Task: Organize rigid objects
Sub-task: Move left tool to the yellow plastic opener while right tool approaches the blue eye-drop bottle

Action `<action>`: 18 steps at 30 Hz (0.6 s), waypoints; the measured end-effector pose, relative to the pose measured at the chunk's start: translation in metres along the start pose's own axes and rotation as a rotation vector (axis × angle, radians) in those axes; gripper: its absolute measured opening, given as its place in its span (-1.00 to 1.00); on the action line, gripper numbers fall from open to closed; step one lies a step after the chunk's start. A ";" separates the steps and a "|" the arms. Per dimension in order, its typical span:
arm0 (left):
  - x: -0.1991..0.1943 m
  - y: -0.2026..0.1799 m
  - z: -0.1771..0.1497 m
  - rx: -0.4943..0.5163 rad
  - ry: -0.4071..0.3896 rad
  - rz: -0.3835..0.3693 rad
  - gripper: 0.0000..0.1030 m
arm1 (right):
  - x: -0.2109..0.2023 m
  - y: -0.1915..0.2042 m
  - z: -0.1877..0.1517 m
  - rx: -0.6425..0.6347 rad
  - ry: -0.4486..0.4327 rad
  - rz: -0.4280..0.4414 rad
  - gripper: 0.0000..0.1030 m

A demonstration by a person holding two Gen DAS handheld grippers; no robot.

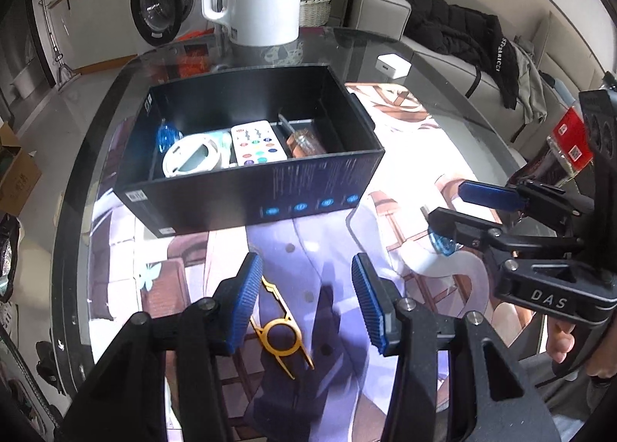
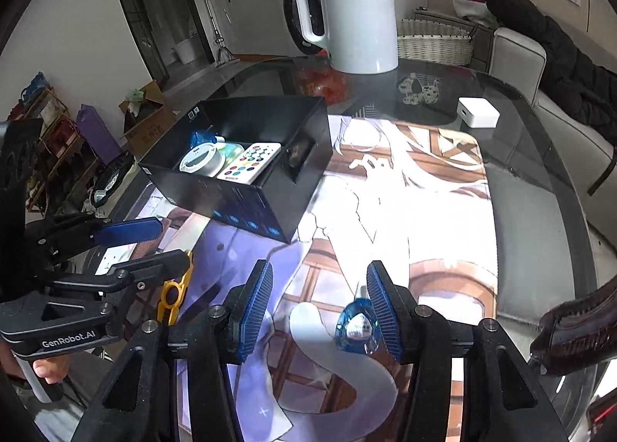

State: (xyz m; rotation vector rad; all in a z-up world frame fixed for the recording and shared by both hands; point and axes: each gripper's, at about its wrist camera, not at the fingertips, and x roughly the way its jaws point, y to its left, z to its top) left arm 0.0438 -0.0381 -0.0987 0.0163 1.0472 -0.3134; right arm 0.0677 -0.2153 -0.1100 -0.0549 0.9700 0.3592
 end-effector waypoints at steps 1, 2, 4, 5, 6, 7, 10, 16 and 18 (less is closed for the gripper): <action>0.002 0.001 -0.001 -0.004 0.011 0.000 -0.05 | 0.001 -0.001 -0.001 0.004 0.007 0.001 0.02; 0.005 0.003 -0.003 -0.009 0.023 -0.004 -0.05 | 0.002 -0.003 -0.003 0.009 0.015 -0.001 0.03; 0.011 0.003 -0.006 -0.018 0.052 -0.006 -0.05 | 0.007 -0.007 -0.005 0.019 0.037 -0.008 0.04; 0.014 0.004 -0.007 -0.020 0.062 -0.006 -0.05 | 0.010 -0.010 -0.007 0.026 0.051 -0.010 0.05; 0.017 0.004 -0.010 -0.023 0.075 0.001 -0.05 | 0.012 -0.012 -0.007 0.034 0.061 -0.011 0.05; 0.019 0.004 -0.010 -0.024 0.084 0.005 -0.05 | 0.015 -0.015 -0.009 0.043 0.075 -0.013 0.05; 0.025 0.005 -0.015 -0.022 0.112 0.011 -0.05 | 0.022 -0.021 -0.016 0.068 0.110 -0.013 0.05; 0.026 0.005 -0.025 0.009 0.130 0.035 -0.04 | 0.030 -0.016 -0.026 0.038 0.151 -0.022 0.09; 0.024 0.007 -0.027 0.009 0.132 0.035 -0.04 | 0.031 -0.009 -0.026 0.014 0.150 -0.031 0.13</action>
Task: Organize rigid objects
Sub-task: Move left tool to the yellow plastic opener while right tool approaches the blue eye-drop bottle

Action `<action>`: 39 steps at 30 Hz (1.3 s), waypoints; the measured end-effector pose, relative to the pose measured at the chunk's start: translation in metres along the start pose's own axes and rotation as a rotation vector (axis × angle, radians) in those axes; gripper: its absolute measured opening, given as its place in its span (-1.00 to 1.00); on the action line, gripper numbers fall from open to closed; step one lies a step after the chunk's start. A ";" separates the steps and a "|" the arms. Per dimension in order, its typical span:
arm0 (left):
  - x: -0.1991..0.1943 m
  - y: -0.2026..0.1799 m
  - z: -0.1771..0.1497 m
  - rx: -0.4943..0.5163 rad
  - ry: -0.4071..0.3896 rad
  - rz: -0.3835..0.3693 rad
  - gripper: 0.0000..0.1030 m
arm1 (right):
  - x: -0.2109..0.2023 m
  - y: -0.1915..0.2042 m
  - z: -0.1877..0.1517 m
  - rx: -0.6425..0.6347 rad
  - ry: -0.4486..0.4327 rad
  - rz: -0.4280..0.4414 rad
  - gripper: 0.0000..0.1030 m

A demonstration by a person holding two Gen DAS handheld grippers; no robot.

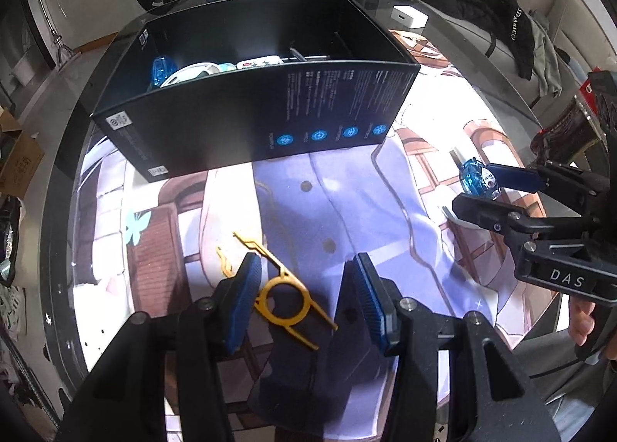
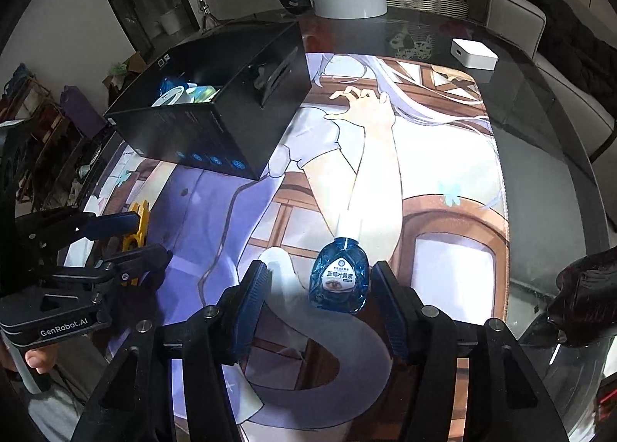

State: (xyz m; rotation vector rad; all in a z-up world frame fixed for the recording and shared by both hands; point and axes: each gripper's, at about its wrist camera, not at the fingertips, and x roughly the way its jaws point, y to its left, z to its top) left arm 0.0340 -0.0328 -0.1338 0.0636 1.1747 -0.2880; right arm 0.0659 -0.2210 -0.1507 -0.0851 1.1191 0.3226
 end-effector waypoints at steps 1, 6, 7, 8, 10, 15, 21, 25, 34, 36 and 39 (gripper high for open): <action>-0.001 0.002 -0.002 -0.002 0.001 0.002 -0.04 | 0.000 0.002 0.000 -0.005 0.001 0.001 0.13; -0.012 0.012 -0.005 -0.008 -0.030 0.012 -0.04 | 0.003 0.016 0.002 -0.033 0.001 0.003 0.13; -0.019 0.013 -0.005 0.001 -0.056 0.012 -0.04 | 0.004 0.019 0.002 -0.038 0.000 0.002 0.13; -0.023 0.014 -0.004 0.008 -0.070 0.014 -0.03 | 0.004 0.021 0.002 -0.045 -0.001 0.002 0.13; -0.025 0.018 -0.004 0.007 -0.060 0.023 0.05 | 0.005 0.024 0.003 -0.049 -0.004 0.002 0.13; -0.019 0.028 -0.013 -0.011 -0.005 0.017 0.08 | 0.006 0.027 0.003 -0.060 -0.006 -0.007 0.13; -0.012 0.028 -0.017 -0.022 0.023 -0.005 0.09 | 0.008 0.032 0.003 -0.070 -0.005 -0.005 0.13; -0.004 0.016 -0.010 0.001 0.011 0.018 0.10 | 0.008 0.040 0.002 -0.100 -0.004 -0.005 0.13; 0.005 -0.004 0.009 0.036 0.004 0.003 0.12 | 0.005 0.029 -0.001 -0.088 -0.006 0.010 0.13; 0.006 -0.002 0.011 0.030 0.004 0.001 0.12 | 0.005 0.027 0.000 -0.081 -0.008 0.011 0.13; 0.005 0.005 0.012 0.011 -0.003 0.005 0.12 | 0.006 0.024 0.003 -0.071 -0.011 0.012 0.14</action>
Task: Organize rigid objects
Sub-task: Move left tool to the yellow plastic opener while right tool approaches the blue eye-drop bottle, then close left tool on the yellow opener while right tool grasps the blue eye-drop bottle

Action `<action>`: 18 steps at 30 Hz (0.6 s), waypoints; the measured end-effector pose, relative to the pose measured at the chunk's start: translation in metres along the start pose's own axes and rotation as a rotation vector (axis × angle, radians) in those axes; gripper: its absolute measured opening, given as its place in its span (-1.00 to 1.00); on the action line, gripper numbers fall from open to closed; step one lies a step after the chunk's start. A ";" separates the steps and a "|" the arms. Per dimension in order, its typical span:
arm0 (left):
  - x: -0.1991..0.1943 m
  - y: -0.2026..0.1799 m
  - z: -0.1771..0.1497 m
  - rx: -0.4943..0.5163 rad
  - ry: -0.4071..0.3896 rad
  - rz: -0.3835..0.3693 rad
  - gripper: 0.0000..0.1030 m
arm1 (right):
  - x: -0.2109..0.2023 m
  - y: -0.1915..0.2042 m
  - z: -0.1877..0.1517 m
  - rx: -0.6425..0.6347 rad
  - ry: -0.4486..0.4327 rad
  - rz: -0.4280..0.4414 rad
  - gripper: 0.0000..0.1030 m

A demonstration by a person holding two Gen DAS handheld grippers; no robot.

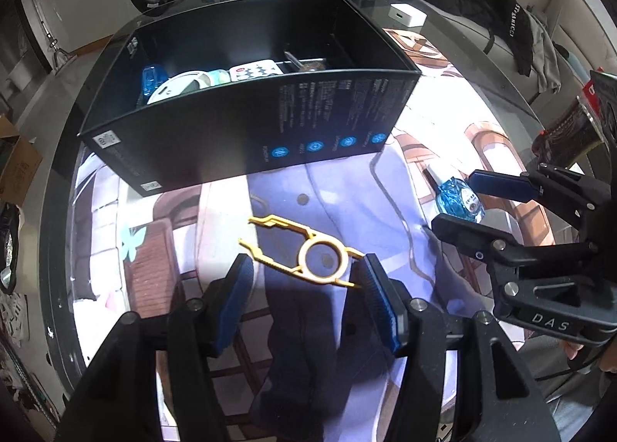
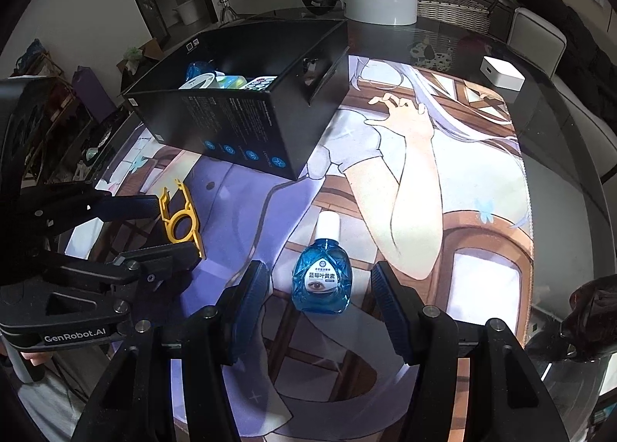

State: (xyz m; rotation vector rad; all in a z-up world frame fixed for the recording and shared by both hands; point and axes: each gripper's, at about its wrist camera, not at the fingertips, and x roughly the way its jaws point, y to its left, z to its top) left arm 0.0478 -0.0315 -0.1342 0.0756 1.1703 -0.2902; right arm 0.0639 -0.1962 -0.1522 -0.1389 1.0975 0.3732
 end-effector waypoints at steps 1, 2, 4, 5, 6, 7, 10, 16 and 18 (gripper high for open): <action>0.000 0.003 0.000 -0.006 0.001 -0.001 0.12 | 0.000 -0.001 0.001 0.000 -0.002 0.000 0.14; 0.000 0.004 -0.001 -0.011 0.003 -0.002 0.12 | 0.001 -0.001 0.002 -0.001 -0.004 -0.001 0.14; -0.001 0.010 -0.002 -0.033 0.003 -0.014 0.12 | 0.003 0.000 0.005 -0.007 -0.006 -0.003 0.14; -0.001 0.011 -0.001 -0.038 0.004 -0.019 0.12 | 0.004 0.000 0.006 -0.006 -0.006 -0.001 0.14; -0.002 0.012 0.000 -0.042 0.001 -0.019 0.12 | 0.004 0.000 0.007 -0.004 -0.007 0.001 0.14; -0.002 0.011 0.000 -0.044 -0.003 -0.016 0.12 | 0.005 0.000 0.009 -0.004 -0.008 0.001 0.14; -0.003 0.010 0.004 -0.045 -0.012 -0.017 0.12 | 0.006 0.003 0.010 -0.011 -0.012 -0.005 0.14; 0.004 0.002 0.011 -0.034 -0.005 -0.017 0.13 | 0.006 0.006 0.007 -0.037 -0.015 -0.019 0.13; 0.007 -0.001 0.012 -0.028 0.001 -0.016 0.13 | 0.006 0.005 0.007 -0.037 -0.015 -0.019 0.13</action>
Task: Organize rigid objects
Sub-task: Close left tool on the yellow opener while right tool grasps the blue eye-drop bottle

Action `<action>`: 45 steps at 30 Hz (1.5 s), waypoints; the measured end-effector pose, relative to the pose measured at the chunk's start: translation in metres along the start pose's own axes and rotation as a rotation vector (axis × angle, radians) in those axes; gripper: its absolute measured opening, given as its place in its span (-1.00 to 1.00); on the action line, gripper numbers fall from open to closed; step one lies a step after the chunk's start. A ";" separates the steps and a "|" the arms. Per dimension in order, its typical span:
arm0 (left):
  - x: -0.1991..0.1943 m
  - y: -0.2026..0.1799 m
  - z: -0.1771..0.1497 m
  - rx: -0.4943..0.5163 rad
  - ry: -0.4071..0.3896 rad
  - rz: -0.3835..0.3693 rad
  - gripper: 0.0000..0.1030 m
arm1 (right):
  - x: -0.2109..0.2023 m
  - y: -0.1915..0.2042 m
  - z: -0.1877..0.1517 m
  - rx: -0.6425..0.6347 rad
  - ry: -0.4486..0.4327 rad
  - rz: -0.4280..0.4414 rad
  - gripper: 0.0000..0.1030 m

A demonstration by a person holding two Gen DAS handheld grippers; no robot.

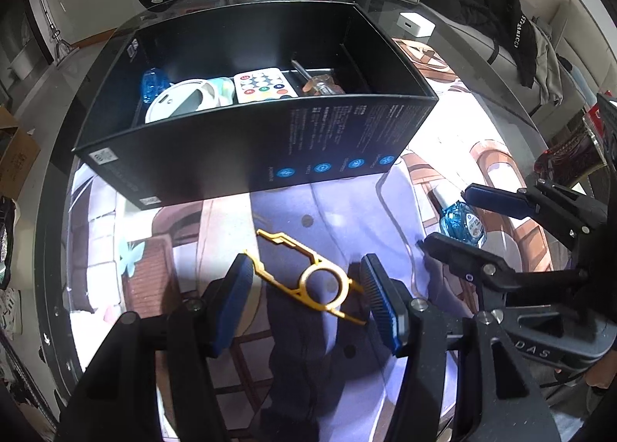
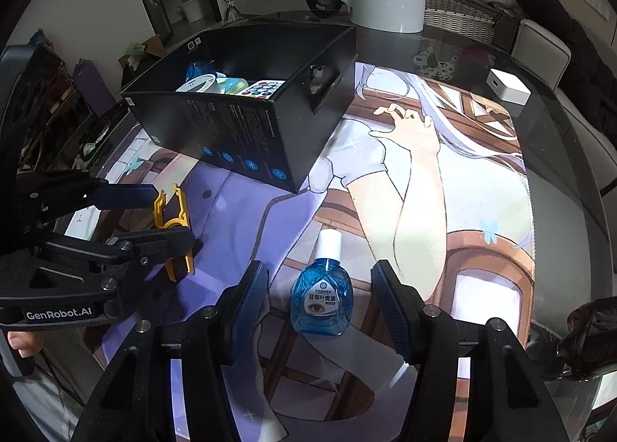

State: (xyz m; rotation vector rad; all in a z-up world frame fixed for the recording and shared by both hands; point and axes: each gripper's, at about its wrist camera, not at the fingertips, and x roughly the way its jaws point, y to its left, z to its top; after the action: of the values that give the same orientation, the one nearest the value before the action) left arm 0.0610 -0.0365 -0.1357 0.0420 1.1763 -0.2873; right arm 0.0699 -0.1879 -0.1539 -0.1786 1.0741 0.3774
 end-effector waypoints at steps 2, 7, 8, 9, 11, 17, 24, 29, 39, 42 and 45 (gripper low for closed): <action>0.002 -0.005 0.001 0.015 -0.004 0.015 0.14 | 0.000 -0.001 0.000 0.000 0.000 0.003 0.13; 0.003 -0.010 0.001 0.035 -0.003 0.026 0.14 | 0.000 0.000 -0.001 -0.007 0.000 -0.001 0.13; 0.003 -0.009 0.001 0.036 -0.003 0.027 0.14 | -0.001 0.000 -0.002 -0.011 0.000 -0.003 0.13; 0.002 -0.008 -0.001 0.038 -0.002 0.033 0.14 | -0.001 0.000 -0.002 -0.014 0.000 -0.004 0.13; 0.000 -0.004 -0.005 0.040 -0.001 0.042 0.14 | -0.001 0.001 -0.002 -0.016 0.000 -0.007 0.13; -0.006 0.018 -0.017 0.017 0.005 0.066 0.14 | 0.000 0.005 -0.001 -0.020 0.002 -0.010 0.13; -0.012 0.027 -0.023 0.021 -0.001 0.047 -0.12 | 0.001 0.017 0.000 -0.037 0.011 -0.001 0.08; -0.010 0.015 -0.016 0.065 0.002 0.016 -0.62 | 0.000 0.029 -0.001 -0.099 0.014 -0.010 -0.41; -0.018 0.009 -0.009 0.077 -0.045 -0.004 -0.66 | 0.001 0.030 0.000 -0.111 0.003 0.003 -0.41; -0.023 0.011 -0.010 0.082 -0.060 0.004 -0.66 | 0.001 0.031 0.000 -0.108 0.001 0.006 -0.41; -0.022 0.012 -0.010 0.077 -0.057 0.001 -0.66 | 0.000 0.034 -0.001 -0.109 0.002 0.012 -0.41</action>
State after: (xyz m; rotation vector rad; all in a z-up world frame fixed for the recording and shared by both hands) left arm 0.0471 -0.0187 -0.1205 0.1014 1.1082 -0.3308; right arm 0.0563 -0.1568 -0.1532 -0.2698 1.0578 0.4467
